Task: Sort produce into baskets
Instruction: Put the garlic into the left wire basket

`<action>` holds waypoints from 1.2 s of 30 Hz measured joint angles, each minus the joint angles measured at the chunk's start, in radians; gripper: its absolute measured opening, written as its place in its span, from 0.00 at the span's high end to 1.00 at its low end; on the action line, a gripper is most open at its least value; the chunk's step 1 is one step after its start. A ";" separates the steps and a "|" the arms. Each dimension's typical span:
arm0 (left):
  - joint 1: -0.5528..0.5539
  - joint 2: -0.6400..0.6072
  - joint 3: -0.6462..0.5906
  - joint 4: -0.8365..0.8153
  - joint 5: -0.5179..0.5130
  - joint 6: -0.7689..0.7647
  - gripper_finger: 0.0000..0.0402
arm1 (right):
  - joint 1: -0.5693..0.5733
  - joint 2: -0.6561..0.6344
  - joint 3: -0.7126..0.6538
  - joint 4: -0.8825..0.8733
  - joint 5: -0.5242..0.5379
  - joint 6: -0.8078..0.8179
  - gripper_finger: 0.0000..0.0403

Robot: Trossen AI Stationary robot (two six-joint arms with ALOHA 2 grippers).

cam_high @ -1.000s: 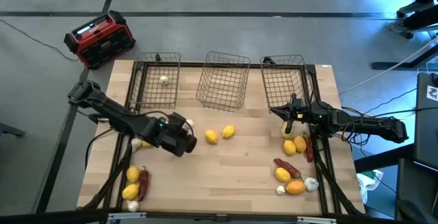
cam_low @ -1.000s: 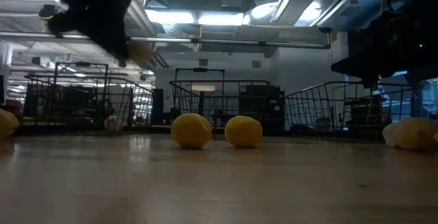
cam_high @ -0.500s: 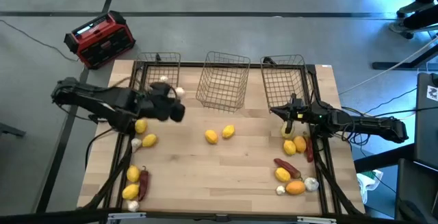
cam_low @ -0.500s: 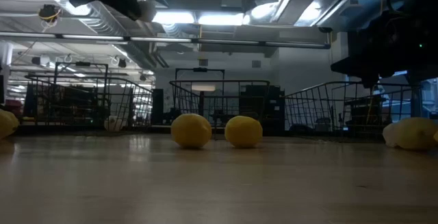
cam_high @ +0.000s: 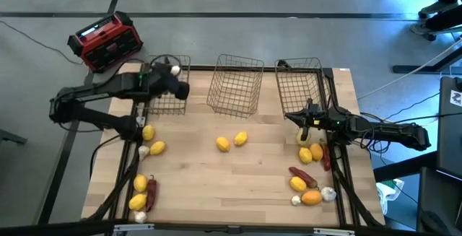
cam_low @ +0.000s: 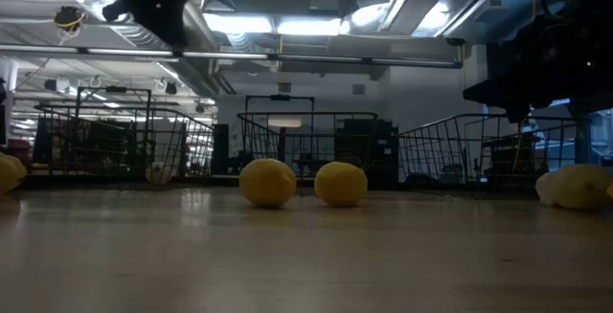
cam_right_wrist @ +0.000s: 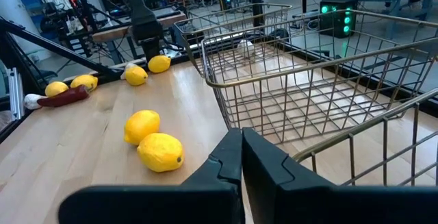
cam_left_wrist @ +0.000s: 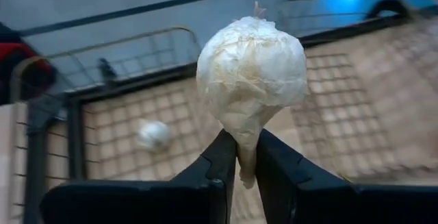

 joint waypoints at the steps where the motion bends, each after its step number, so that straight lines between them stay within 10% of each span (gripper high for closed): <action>1: 0.029 0.005 0.000 0.000 0.004 0.020 0.89 | 0.000 0.000 0.000 0.000 0.000 0.000 0.96; 16: 0.392 0.213 0.000 -0.024 0.234 0.251 0.89 | 0.000 0.000 0.000 -0.002 0.000 -0.004 0.96; 36: 0.535 0.328 -0.183 0.023 0.419 0.313 0.89 | 0.000 0.000 0.000 -0.008 -0.011 0.019 0.96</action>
